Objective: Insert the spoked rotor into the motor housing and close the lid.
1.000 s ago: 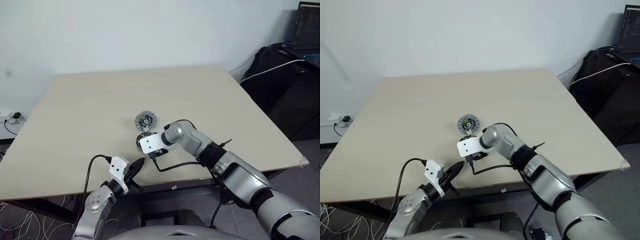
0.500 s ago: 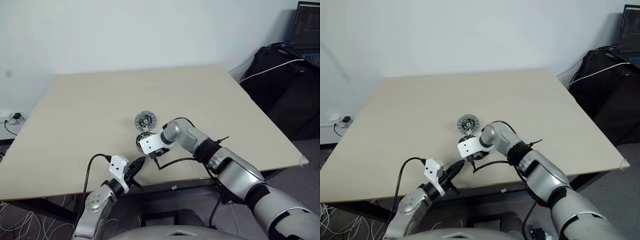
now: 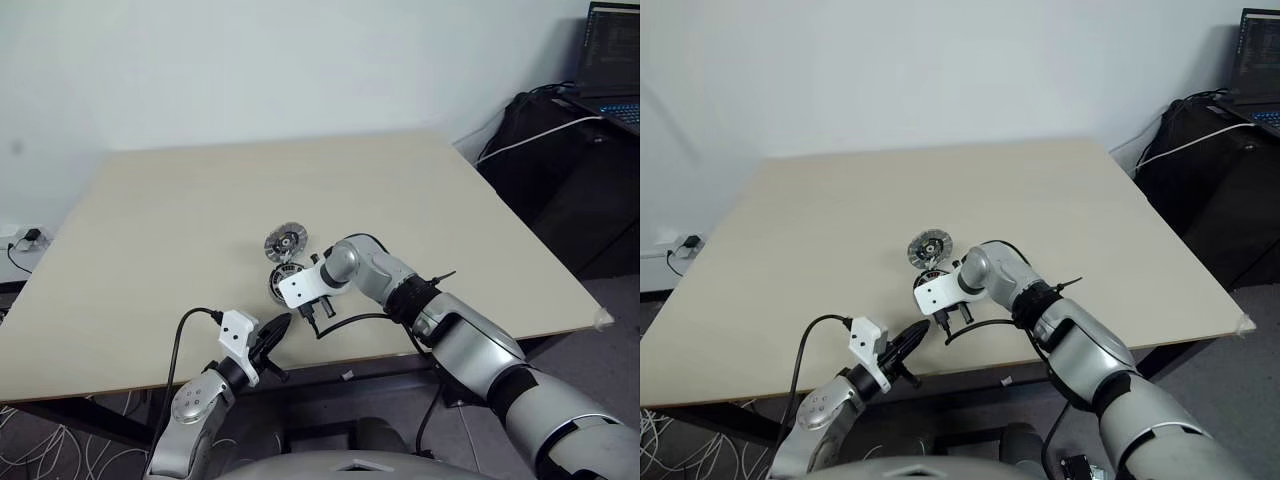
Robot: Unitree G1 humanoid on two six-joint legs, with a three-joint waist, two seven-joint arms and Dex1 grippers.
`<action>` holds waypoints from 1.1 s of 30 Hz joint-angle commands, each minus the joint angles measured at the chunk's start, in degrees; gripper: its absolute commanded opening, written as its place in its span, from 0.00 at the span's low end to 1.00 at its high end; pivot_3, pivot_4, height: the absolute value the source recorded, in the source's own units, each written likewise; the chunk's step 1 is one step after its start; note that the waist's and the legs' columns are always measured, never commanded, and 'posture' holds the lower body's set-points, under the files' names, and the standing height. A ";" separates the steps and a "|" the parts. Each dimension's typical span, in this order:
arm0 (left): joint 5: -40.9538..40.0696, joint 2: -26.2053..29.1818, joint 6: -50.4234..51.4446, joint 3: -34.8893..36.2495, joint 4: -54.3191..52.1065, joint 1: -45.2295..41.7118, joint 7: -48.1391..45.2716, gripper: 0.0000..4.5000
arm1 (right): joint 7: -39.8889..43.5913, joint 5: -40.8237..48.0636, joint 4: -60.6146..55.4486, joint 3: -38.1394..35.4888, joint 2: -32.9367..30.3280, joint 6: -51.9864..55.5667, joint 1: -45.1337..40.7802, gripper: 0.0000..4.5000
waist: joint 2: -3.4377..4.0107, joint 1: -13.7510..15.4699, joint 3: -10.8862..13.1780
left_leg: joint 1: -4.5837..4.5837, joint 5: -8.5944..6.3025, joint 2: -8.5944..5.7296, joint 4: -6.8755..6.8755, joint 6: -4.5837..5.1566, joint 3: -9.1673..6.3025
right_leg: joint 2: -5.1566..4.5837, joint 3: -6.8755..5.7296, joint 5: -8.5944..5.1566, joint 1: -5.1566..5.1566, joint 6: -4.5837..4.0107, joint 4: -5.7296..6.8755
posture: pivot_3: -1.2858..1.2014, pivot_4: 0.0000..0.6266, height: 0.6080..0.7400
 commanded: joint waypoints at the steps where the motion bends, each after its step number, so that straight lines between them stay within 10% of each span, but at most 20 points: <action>1: -0.33 -0.24 -0.15 -0.35 -2.80 -0.66 0.20 0.00 | -2.01 0.34 0.31 -2.42 -0.02 1.08 0.29 0.03 | 0.00 -0.01 0.00 | 0.00 0.01 0.00 0.00 0.01 0.00 | 0.00 0.01 0.00 0.00 0.00 0.00 | 0.52 0.00 1.00; 10: -0.57 -0.74 -0.10 -0.45 -2.26 -0.48 0.71 0.00 | -1.01 10.02 -17.60 -14.26 -3.61 14.84 9.52 0.03 | -0.08 0.59 0.14 | -0.18 0.03 -0.03 0.00 0.05 -0.02 | -0.04 0.01 -0.01 -0.12 -0.01 -0.04 | 0.52 0.00 1.00; 20: -0.94 -1.22 0.69 -0.62 -0.53 -1.57 0.17 0.00 | -2.56 20.65 -55.14 -26.02 -6.07 61.55 20.18 0.03 | -0.26 1.13 0.30 | -0.92 0.01 -0.04 0.01 0.08 -0.06 | -0.06 -0.03 0.22 -0.86 0.09 -0.05 | 0.52 0.00 1.00; 33: -0.64 -1.13 0.35 -0.03 0.80 -1.59 0.58 0.00 | -14.62 36.79 -63.43 -34.14 -0.61 96.07 16.92 0.03 | -0.40 1.07 0.41 | -1.00 0.00 -0.06 0.03 0.06 -0.05 | -0.13 -0.04 0.18 -0.93 -0.19 -0.07 | 0.52 0.00 1.00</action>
